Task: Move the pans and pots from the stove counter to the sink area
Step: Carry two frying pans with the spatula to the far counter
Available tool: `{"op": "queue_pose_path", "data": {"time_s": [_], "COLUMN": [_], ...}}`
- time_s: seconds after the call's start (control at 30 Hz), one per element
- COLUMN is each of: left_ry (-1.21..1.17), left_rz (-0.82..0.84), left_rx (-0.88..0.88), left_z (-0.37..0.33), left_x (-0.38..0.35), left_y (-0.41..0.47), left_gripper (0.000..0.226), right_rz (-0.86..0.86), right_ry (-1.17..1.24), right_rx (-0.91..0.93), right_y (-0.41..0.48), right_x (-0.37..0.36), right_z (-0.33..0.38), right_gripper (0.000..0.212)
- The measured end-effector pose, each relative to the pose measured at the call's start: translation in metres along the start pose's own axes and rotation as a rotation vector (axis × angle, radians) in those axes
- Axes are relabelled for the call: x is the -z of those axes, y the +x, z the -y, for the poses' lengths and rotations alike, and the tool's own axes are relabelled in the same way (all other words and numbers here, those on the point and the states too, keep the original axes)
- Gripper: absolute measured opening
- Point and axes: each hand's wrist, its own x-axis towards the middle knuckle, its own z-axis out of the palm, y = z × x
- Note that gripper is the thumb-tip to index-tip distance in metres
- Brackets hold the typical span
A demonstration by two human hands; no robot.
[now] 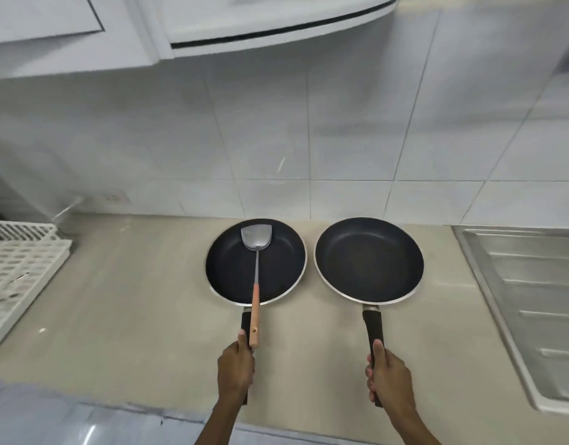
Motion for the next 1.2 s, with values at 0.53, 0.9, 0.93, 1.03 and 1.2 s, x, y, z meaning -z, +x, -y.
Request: {"op": "queue_pose_path", "data": {"time_s": [0.53,0.9,0.93,1.03,1.2], "left_ry": [0.041,0.017,0.023,0.038,0.042], "left_rz": [0.121,0.127,0.127,0.139,0.154], "left_rx": [-0.075,-0.026,-0.026,-0.025,-0.027], "left_z": [0.021,0.002,0.001,-0.003,-0.007], "left_x": [0.016,0.006,0.007,0.007,0.007], "left_y": [0.084,0.107,0.110,0.116,0.120], "left_gripper": [0.068,0.069,0.069,0.069,0.069], "right_rz": [-0.080,-0.087,-0.083,-0.060,-0.027], "right_ry": [0.007,-0.031,-0.040,-0.066,-0.123], "right_rx": [-0.055,-0.033,-0.034,-0.039,-0.016], "right_y": [0.026,0.048,0.050,0.054,0.057], "right_x": [-0.055,-0.061,-0.061,-0.062,-0.066], "right_z": [-0.009,0.010,0.011,0.011,0.012], "right_gripper": [0.059,0.059,0.059,0.059,0.060]}}
